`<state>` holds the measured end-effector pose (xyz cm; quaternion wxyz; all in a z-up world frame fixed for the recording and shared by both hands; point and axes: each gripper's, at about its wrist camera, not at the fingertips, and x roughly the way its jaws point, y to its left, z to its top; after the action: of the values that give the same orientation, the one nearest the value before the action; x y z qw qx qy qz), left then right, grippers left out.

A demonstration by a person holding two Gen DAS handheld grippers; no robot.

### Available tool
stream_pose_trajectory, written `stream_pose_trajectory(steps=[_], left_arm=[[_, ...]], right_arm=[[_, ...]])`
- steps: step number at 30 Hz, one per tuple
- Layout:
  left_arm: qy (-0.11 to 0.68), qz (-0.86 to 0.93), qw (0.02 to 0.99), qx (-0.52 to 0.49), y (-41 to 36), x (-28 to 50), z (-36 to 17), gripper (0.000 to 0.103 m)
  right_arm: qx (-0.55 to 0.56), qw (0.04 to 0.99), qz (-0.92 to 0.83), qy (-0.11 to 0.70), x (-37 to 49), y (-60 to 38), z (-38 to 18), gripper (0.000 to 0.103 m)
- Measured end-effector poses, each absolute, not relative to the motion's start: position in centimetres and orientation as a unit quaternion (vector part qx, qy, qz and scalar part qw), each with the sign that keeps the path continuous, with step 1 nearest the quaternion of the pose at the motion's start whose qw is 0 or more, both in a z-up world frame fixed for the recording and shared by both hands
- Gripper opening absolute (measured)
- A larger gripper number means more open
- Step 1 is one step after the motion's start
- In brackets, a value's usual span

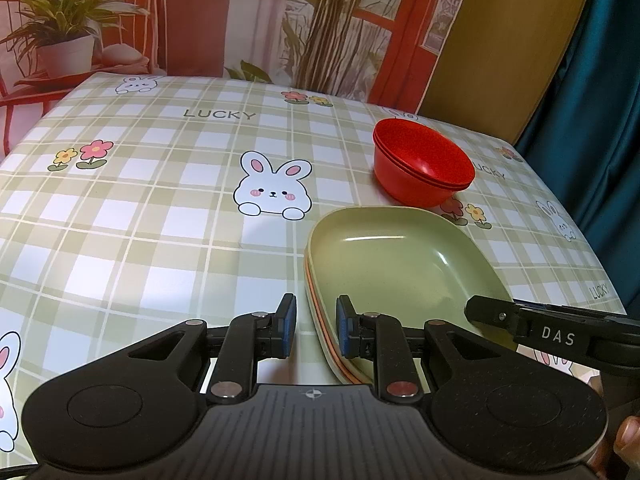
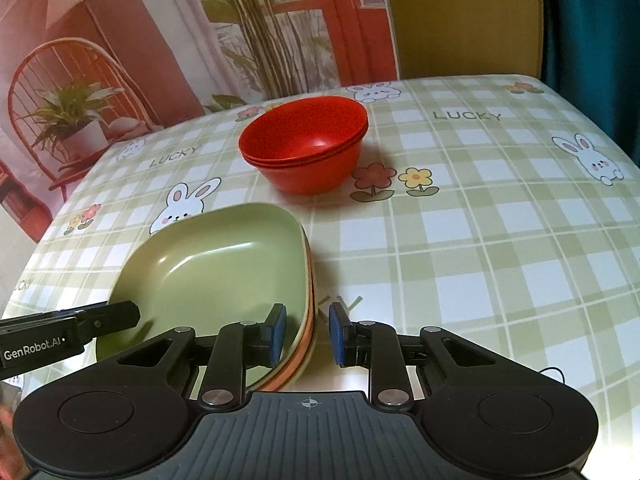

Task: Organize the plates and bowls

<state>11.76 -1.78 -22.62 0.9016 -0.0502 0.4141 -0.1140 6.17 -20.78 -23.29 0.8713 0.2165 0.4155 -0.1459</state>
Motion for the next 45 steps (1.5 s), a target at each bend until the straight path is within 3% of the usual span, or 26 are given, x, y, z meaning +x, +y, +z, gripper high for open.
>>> stream_pose_trajectory(steps=[24,29,45], left_arm=[[0.345,-0.125,0.93,-0.025,-2.0,14.9,-17.0,0.023],[0.333,-0.13,0.934,-0.022,-2.2,16.2,-16.2,0.03],[0.307,-0.122,0.944,-0.003,-2.6,21.0,-13.7,0.03]], right_arm=[[0.22,0.895,-0.15,0.357,7.0,-23.7,-19.7,0.023],[0.216,0.899,-0.152,0.35,7.8,-24.6,-19.2,0.023],[0.188,0.912,-0.15,0.332,11.7,-28.0,-17.4,0.023]])
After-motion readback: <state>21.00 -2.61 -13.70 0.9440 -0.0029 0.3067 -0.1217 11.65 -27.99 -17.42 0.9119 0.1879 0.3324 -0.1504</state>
